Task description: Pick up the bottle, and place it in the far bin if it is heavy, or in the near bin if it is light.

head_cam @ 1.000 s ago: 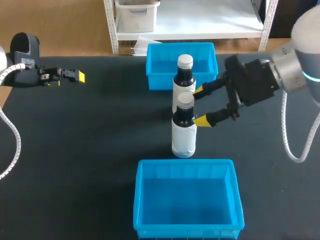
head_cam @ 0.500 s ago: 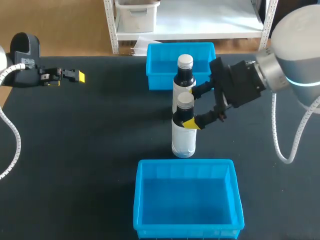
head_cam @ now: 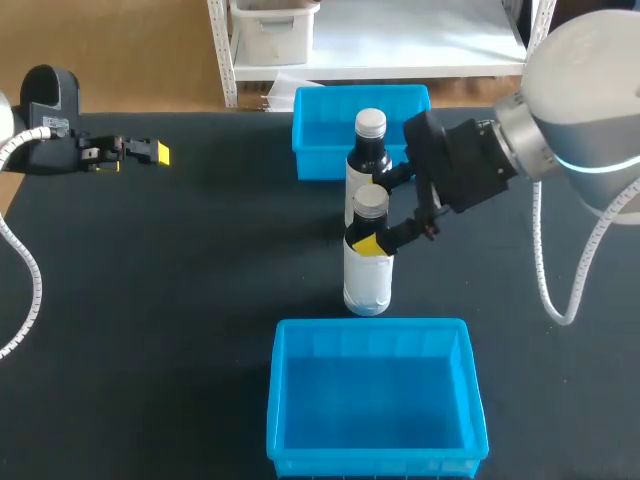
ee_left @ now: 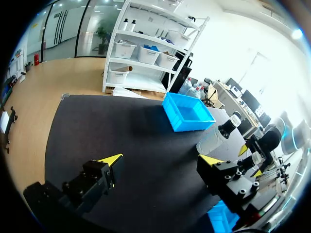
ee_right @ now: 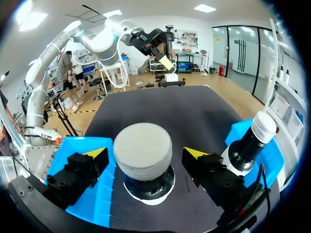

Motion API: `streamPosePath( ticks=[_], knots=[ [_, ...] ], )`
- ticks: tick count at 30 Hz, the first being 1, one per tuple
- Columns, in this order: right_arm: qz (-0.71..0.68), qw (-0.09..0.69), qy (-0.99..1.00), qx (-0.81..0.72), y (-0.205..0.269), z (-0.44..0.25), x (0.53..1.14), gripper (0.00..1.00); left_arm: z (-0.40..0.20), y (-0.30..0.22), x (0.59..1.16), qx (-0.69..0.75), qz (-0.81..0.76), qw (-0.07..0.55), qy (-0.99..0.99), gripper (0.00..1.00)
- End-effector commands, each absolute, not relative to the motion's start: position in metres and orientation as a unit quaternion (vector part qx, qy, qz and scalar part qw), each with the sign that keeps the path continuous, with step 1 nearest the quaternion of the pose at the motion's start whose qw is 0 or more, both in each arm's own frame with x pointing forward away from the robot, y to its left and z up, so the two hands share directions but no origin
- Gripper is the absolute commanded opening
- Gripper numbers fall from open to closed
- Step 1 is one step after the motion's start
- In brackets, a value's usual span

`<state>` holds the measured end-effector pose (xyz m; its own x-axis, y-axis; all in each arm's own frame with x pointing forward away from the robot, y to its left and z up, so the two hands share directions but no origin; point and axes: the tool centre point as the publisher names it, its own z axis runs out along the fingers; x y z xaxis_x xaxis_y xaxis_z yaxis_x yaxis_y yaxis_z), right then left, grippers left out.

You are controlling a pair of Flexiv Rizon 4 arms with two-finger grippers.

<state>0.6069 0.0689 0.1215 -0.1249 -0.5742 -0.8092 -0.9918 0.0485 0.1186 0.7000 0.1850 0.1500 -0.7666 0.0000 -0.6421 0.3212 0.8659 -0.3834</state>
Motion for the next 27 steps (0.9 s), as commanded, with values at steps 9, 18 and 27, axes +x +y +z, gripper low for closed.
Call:
streamPosePath(
  ticks=[9,18,27],
  knots=[
    [0.349,0.296,0.666,-0.589,0.0654,0.1237,0.6059,1.00,0.1500,0.1850,0.7000,0.088,-0.243,0.330,0.908,1.00],
    [0.350,0.296,0.665,-0.590,0.0656,0.1230,0.6060,0.74,0.1500,0.1850,0.7000,0.088,-0.243,0.330,0.908,1.00],
    [0.350,0.296,0.665,-0.590,0.0665,0.1225,0.6057,0.48,0.1500,0.1850,0.7000,0.088,-0.243,0.330,0.908,1.00]
  ],
)
